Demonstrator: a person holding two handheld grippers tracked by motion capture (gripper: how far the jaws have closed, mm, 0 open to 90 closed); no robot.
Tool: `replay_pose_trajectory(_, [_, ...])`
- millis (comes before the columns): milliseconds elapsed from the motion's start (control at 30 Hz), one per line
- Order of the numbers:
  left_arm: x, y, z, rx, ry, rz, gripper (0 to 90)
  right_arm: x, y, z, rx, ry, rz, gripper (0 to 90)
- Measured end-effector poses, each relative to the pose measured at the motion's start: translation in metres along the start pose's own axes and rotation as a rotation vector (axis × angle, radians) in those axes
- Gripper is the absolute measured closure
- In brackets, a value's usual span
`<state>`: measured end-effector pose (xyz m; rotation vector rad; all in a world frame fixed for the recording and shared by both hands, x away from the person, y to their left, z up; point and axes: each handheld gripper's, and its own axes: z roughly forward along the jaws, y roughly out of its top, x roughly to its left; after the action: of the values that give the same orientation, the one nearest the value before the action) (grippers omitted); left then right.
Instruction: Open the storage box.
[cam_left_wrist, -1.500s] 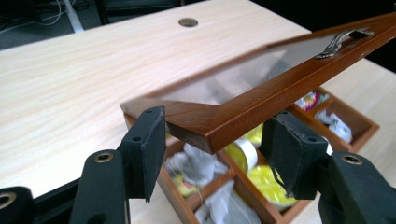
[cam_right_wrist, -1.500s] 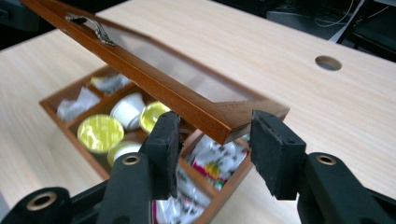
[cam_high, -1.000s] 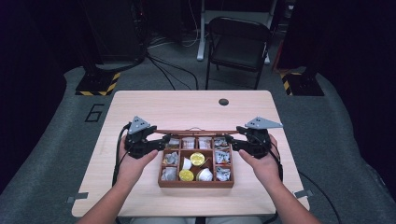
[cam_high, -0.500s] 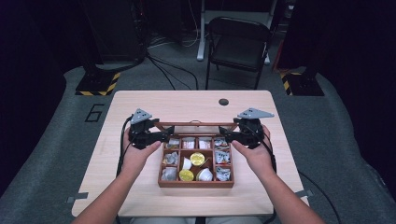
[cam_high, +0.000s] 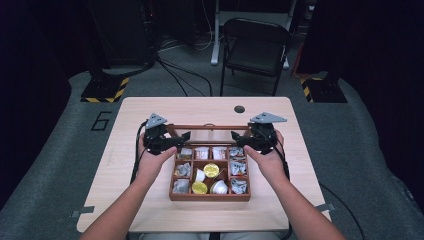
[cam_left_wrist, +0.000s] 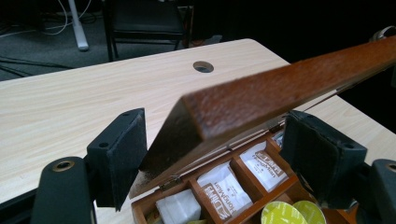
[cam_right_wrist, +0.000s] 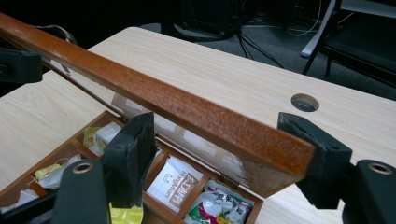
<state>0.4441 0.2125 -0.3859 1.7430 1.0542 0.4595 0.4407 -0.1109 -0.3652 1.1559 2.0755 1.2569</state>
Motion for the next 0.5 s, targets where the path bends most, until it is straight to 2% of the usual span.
replay_pose_trajectory(33, [0.000,0.000,0.001,-0.001,-0.003,-0.018,22.7,0.000,0.000,0.001,0.000,-0.003,0.010,28.8])
replay_pose_trajectory(133, [0.002,0.000,0.004,-0.003,-0.002,-0.026,22.4,-0.001,-0.001,0.005,-0.004,-0.013,0.009,28.0])
replay_pose_trajectory(300, [0.001,0.000,0.012,-0.004,0.019,-0.012,20.7,0.002,0.000,0.011,-0.013,-0.029,0.018,24.7])
replay_pose_trajectory(500, [0.004,-0.001,0.016,-0.019,0.011,-0.024,20.6,0.003,0.000,0.016,-0.028,-0.056,-0.002,23.6])
